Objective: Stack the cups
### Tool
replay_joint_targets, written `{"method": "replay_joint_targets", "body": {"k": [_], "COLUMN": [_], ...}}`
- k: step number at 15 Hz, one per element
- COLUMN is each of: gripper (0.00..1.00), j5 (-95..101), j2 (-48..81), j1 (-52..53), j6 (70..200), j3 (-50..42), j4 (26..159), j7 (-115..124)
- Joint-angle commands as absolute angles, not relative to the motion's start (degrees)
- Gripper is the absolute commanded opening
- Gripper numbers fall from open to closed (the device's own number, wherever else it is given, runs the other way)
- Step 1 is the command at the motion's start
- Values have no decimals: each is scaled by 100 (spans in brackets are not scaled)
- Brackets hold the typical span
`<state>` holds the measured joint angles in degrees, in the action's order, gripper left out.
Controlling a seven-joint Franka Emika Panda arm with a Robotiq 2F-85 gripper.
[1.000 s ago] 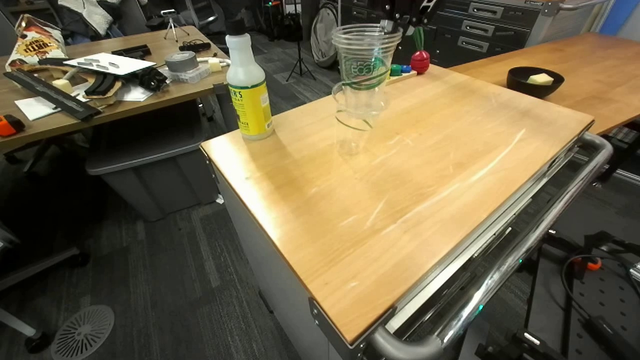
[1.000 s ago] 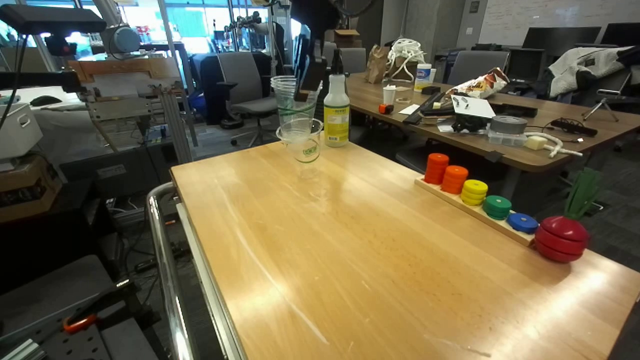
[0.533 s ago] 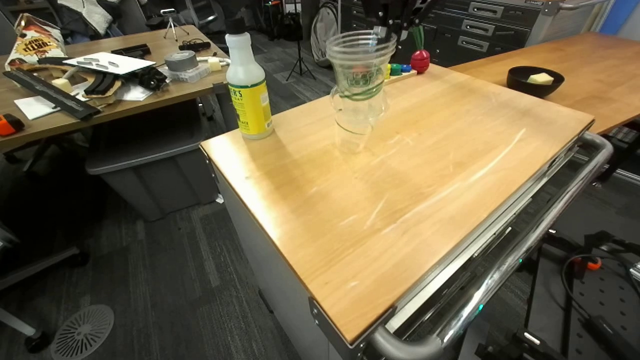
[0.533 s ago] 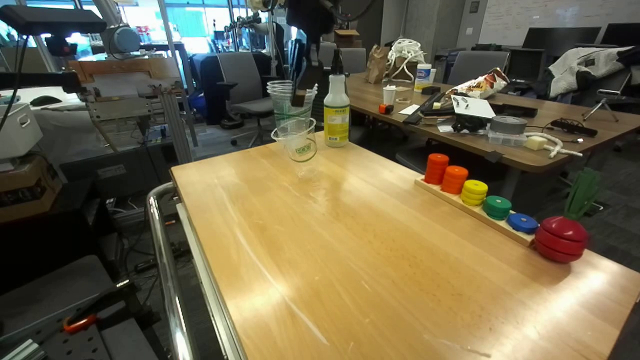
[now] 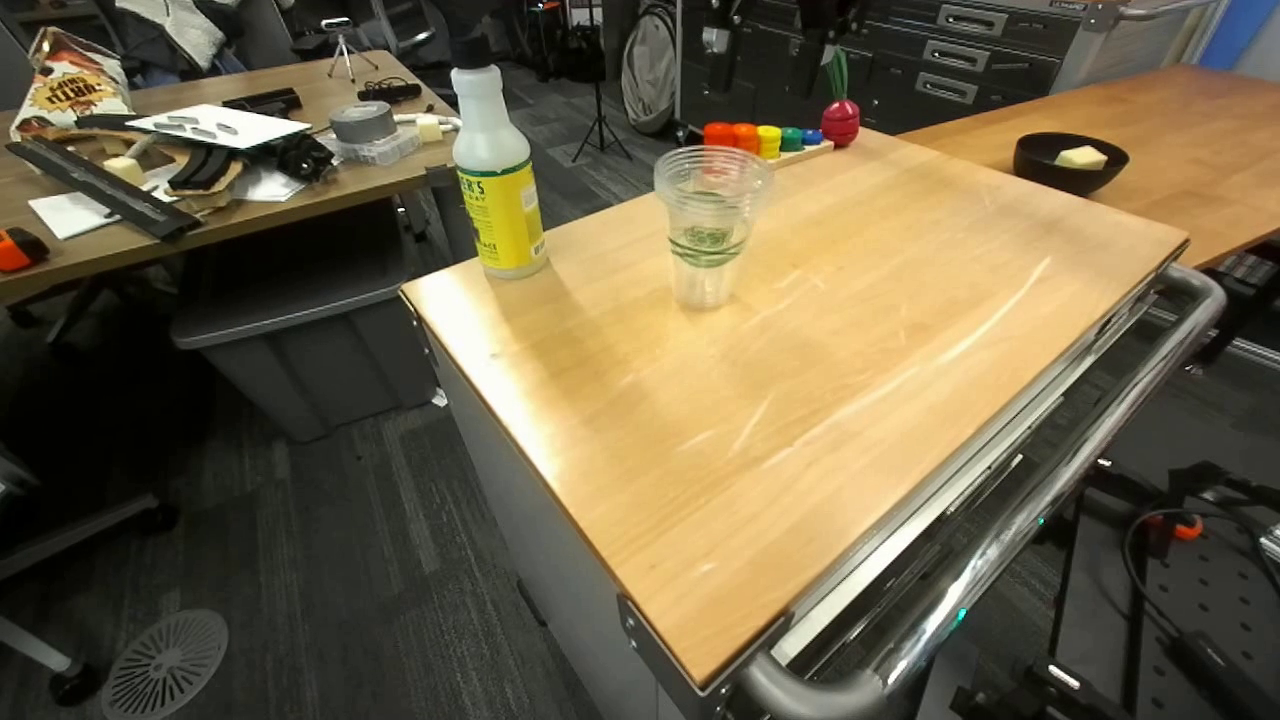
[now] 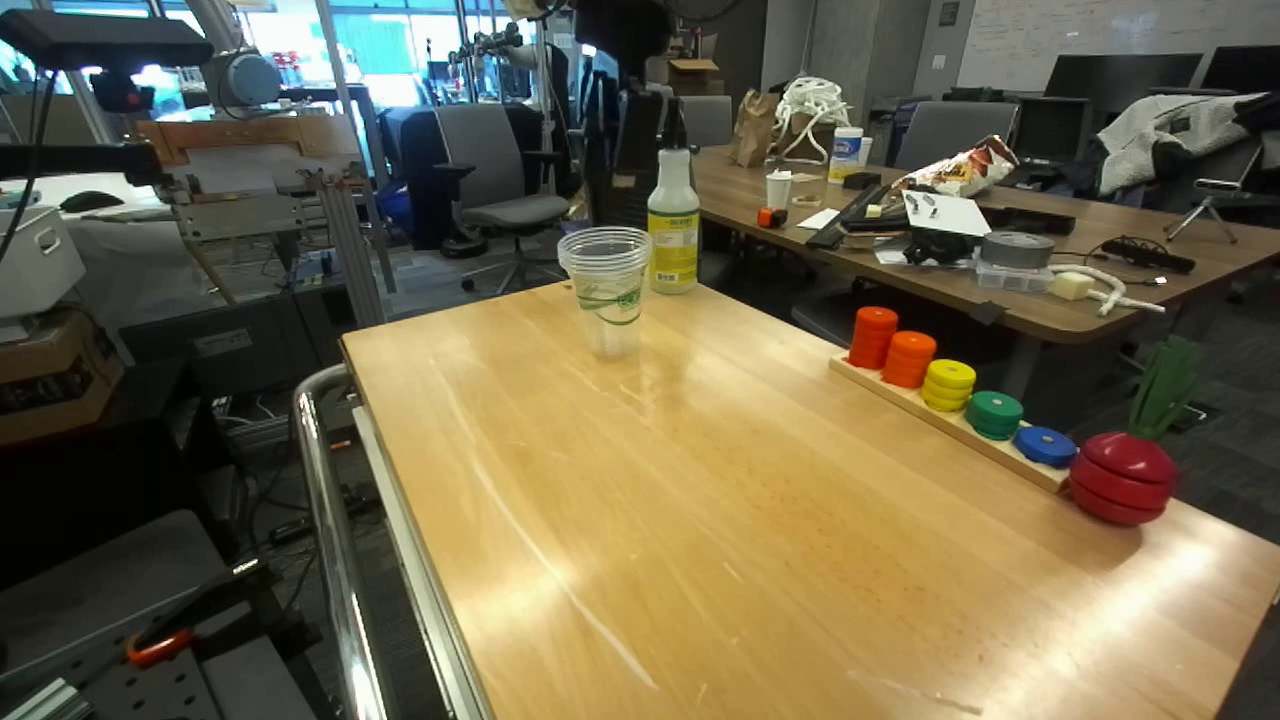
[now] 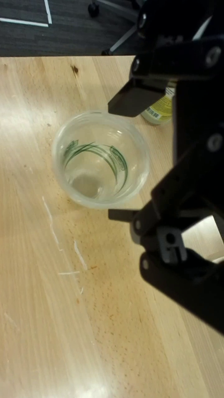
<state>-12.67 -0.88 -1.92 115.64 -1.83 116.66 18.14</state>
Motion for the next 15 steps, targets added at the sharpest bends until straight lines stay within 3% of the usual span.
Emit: {"method": "replay_joint_targets", "body": {"k": [1,15], "gripper": [100,100], "j5": [-1086,385], "j2": [-199,-1799], "j1": [-174,-472], "j6": [11677,11597], "j3": [-159,-19], "j4": [11578,11628], "j7": [1920,3567]}}
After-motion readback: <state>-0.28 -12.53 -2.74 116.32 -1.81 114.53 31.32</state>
